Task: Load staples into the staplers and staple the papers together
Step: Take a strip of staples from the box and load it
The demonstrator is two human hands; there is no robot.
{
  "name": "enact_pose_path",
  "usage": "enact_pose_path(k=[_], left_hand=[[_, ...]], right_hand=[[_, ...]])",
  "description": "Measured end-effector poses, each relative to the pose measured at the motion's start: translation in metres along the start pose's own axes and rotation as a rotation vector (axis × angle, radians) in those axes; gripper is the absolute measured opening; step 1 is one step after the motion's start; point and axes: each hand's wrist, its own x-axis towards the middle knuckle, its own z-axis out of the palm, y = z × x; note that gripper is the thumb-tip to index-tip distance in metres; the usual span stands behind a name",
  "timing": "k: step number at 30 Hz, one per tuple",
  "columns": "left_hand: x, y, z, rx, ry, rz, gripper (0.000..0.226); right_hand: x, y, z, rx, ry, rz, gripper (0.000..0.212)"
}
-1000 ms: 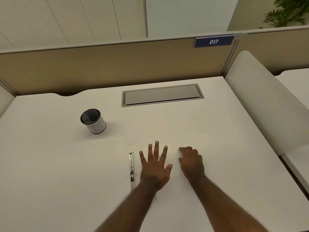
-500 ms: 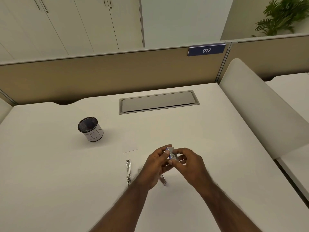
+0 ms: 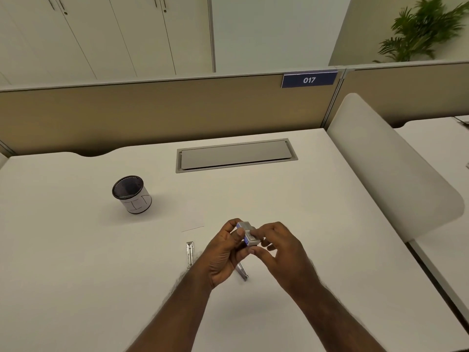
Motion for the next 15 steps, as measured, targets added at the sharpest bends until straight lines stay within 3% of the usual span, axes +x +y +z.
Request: enact_pose_path(k=[10,15], left_hand=[[-0.003,0.009,0.001,-0.105,-0.007,0.059,0.013],[-0.007,0.012,0.002,-0.133,0.002,0.094,0.024]], right_hand=[[-0.011,-0.018,-0.002,-0.209,0.235,-0.205,0.012],[-0.014,-0.02,-0.004,-0.155,0.206,-0.214,0.011]])
